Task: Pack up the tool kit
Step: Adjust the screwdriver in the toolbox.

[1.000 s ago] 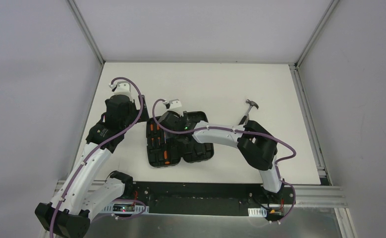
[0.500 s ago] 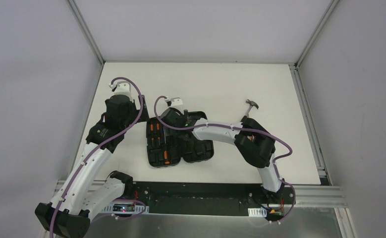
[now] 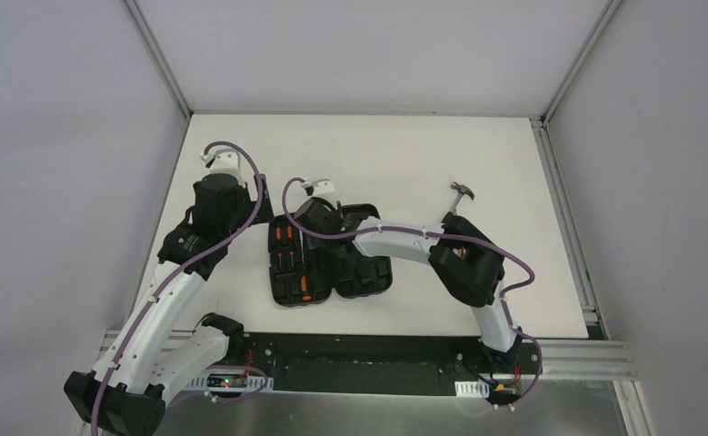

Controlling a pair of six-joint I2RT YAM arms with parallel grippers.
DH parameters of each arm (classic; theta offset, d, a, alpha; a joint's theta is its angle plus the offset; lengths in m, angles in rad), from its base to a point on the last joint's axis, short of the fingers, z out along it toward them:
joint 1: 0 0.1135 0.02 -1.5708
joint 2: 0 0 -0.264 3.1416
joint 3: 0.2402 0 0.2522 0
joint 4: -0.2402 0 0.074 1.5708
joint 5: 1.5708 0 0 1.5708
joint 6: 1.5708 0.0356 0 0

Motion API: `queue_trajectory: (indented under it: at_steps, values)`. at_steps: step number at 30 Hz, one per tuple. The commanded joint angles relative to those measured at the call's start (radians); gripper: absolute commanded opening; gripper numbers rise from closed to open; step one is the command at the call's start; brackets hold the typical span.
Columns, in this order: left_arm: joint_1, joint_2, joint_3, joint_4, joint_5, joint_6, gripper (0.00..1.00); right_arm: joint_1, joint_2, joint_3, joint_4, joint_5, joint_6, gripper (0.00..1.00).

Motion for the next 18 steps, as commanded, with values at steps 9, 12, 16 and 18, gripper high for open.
queue_trajectory:
  at_steps: [9,12,16,18]
  values:
    - [-0.006,0.022,-0.001,0.031,0.063,-0.021,0.95,-0.015,-0.084,-0.039,0.003,-0.091,-0.017,0.59]
    - [-0.006,0.046,0.009,0.030,0.107,-0.062,0.94,-0.016,-0.146,-0.032,-0.007,-0.097,0.002,0.60]
    - [-0.006,0.089,0.025,0.030,0.166,-0.139,0.90,-0.016,-0.224,-0.040,-0.050,-0.096,0.039,0.58]
    - [-0.006,0.117,0.034,0.030,0.179,-0.169,0.89,-0.015,-0.253,-0.050,-0.080,-0.116,0.067,0.54]
